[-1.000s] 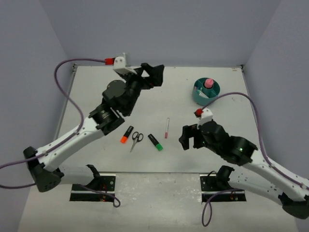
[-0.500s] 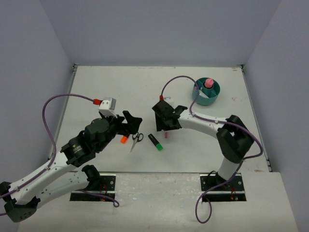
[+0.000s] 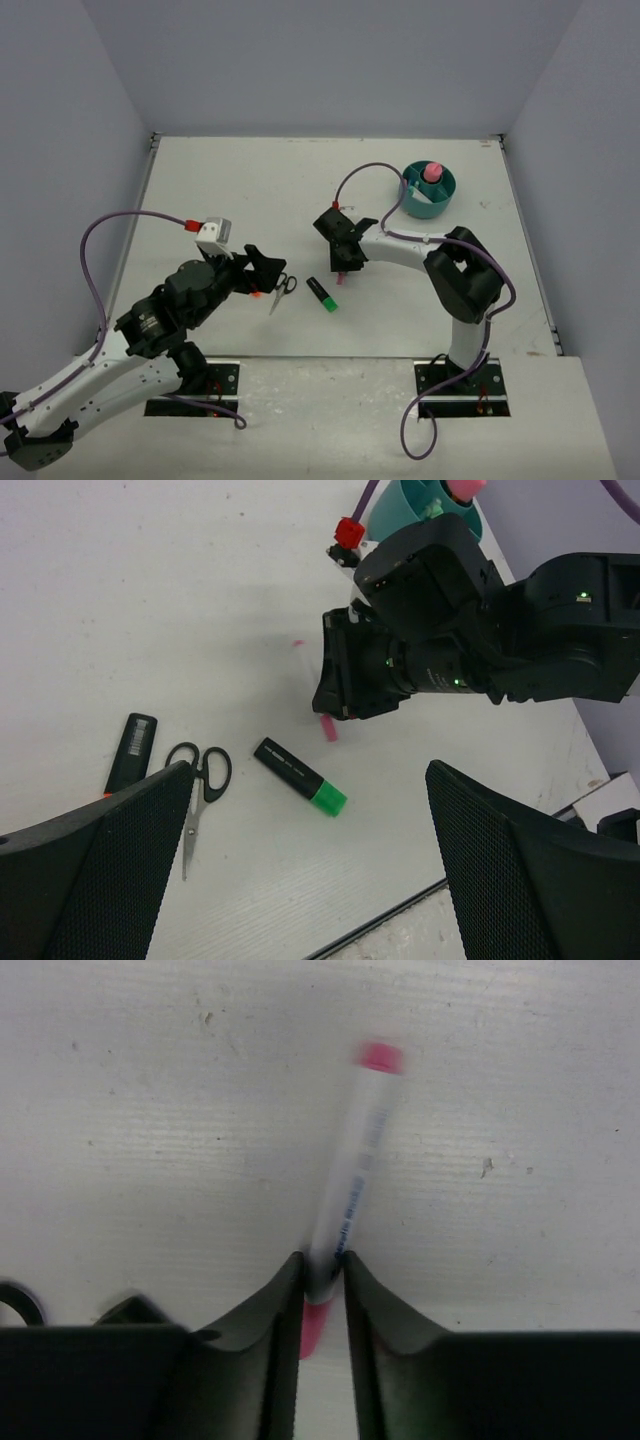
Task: Sort the stationery into containers
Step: Move the pen to the center of the board, then pick up the pen from the center of the board.
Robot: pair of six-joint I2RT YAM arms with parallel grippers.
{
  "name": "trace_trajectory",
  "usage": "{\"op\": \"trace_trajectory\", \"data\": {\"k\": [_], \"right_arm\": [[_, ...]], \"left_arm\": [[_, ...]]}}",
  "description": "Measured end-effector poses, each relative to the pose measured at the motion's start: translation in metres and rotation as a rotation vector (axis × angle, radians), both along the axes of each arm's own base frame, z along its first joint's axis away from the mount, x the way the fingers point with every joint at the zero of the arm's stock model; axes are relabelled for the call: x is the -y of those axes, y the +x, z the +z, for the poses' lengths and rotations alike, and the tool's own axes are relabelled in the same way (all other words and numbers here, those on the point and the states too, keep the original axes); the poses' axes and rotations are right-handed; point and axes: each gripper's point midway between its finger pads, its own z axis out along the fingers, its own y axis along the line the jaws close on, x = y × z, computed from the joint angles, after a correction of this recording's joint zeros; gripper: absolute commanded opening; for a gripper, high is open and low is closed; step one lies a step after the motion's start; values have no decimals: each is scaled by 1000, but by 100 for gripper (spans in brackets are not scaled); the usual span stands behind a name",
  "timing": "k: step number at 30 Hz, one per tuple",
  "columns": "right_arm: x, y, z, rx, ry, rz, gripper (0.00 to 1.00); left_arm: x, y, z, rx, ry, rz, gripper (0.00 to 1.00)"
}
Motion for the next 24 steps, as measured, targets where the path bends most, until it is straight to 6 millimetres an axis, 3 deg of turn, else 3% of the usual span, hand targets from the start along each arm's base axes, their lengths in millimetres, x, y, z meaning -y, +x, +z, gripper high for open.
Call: {"op": "trace_trajectory", "data": {"k": [2, 6, 11, 14, 16, 20, 24], "right_arm": [[-1, 2, -1, 4, 14, 0, 16], [-4, 2, -1, 12, 53, 2, 0], [-1, -7, 1, 10, 86, 23, 0], [8, -25, 7, 11, 90, 69, 0], [14, -42, 26, 43, 113, 125, 0], [-1, -69, 99, 219, 330, 306, 0], [-4, -110, 155, 359, 576, 508, 0]], "left_arm": [[1, 1, -3, -10, 11, -2, 100], [2, 0, -7, -18, 20, -5, 100], [2, 0, -10, -21, 23, -5, 100], [6, 1, -17, -29, 25, -20, 100], [13, 1, -22, -39, 26, -41, 100], [34, -4, -24, -43, -15, -134, 100], [70, -21, 1, 34, -165, -336, 100]]}}
